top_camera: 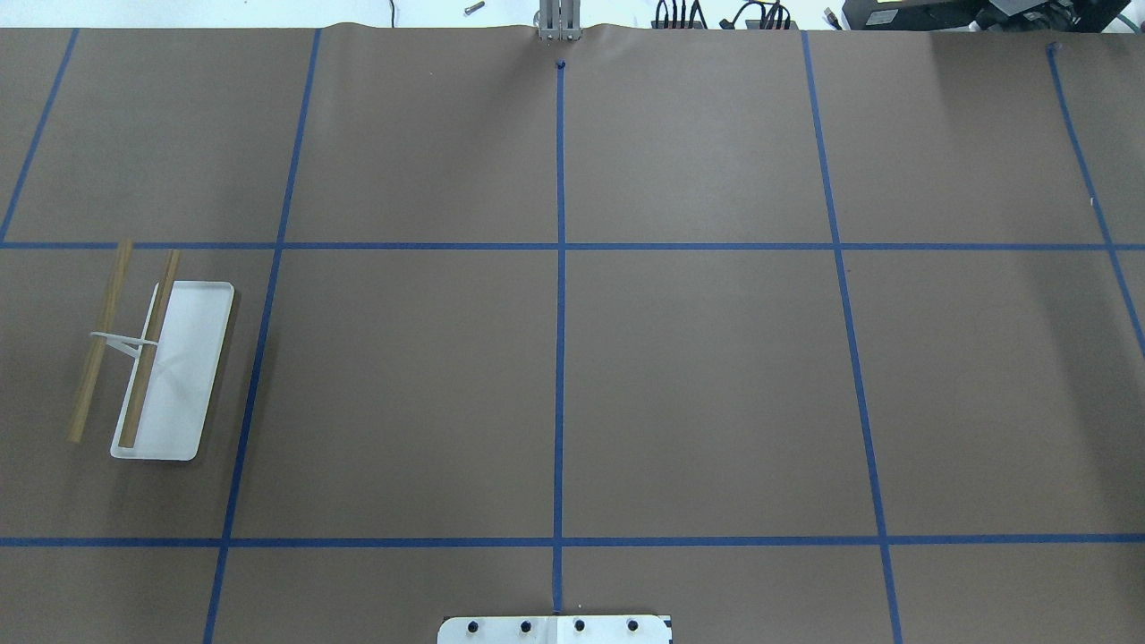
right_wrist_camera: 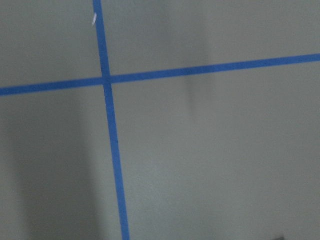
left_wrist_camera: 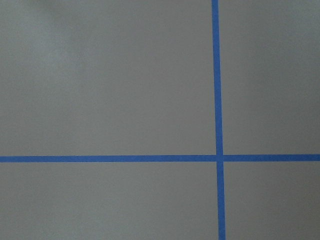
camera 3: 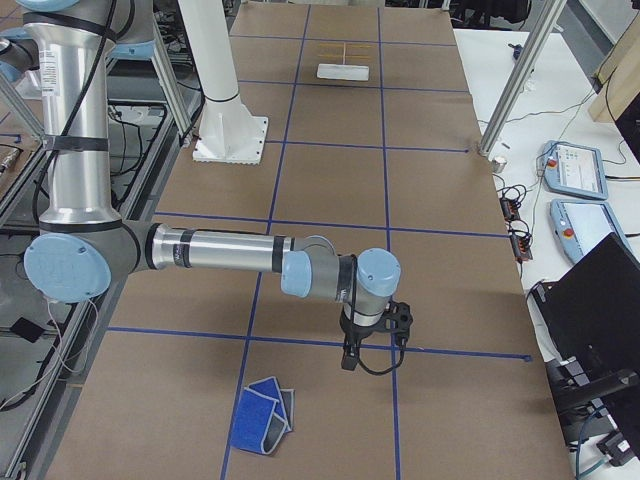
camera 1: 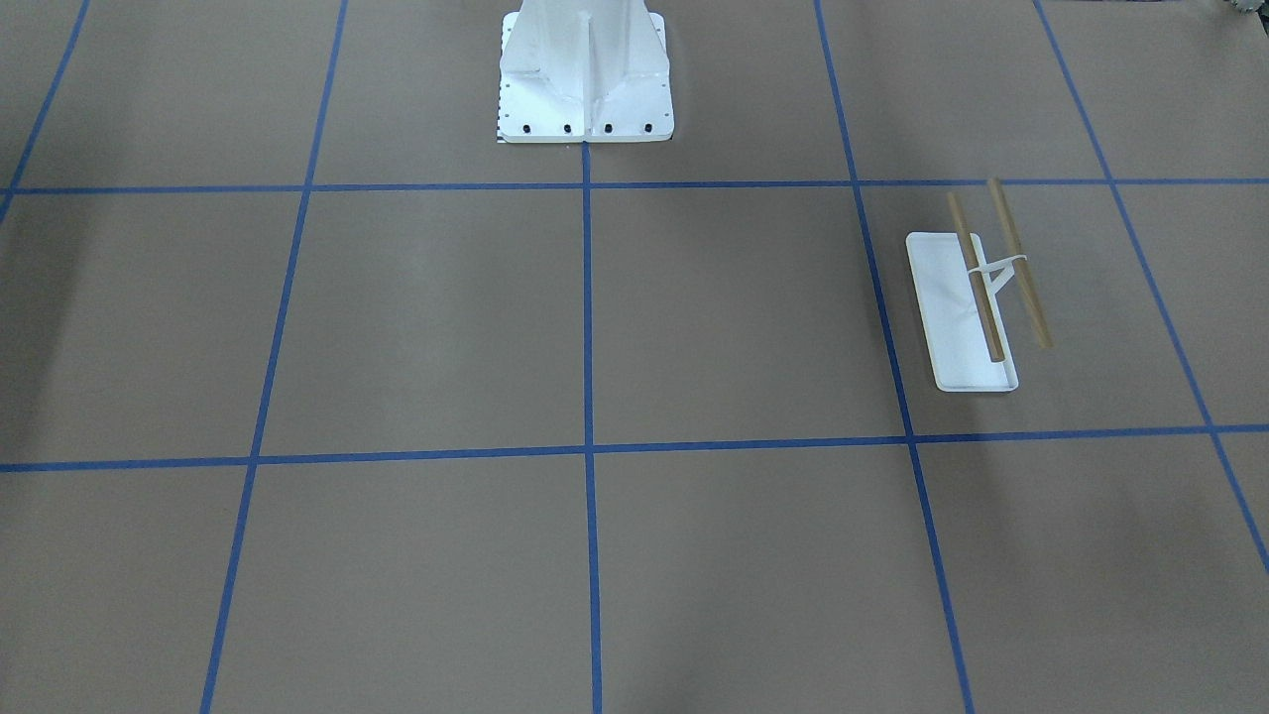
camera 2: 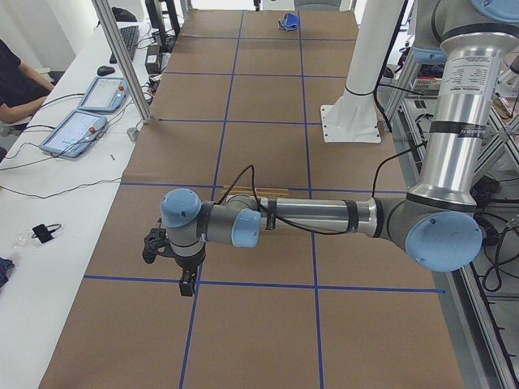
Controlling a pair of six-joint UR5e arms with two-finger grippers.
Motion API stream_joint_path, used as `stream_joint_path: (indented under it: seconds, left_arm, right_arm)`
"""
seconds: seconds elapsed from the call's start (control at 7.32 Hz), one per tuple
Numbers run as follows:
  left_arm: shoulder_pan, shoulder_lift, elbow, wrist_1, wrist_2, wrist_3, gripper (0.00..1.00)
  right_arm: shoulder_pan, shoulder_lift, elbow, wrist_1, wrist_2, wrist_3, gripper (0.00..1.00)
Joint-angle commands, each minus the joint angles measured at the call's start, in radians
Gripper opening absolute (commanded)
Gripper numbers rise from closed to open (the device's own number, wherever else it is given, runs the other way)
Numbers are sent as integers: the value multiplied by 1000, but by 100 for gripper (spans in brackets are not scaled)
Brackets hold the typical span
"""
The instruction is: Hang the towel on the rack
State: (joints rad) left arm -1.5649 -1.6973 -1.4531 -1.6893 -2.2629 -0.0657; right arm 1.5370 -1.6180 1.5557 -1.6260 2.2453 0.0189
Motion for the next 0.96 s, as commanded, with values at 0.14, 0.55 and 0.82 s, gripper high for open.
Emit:
stream_joint_path:
  seconds: [0.14, 0.55, 0.82]
  left_arm:
    - [0, 7, -10, -6, -3, 0, 99]
    - [0, 7, -13, -7, -3, -2, 99]
    - [0, 5, -16, -7, -6, -2, 99]
  right_arm:
    - [31, -147, -46, 102, -12, -164, 100]
    - [69, -166, -287, 416, 29, -198, 100]
    - [129, -212, -281, 410, 14, -201, 100]
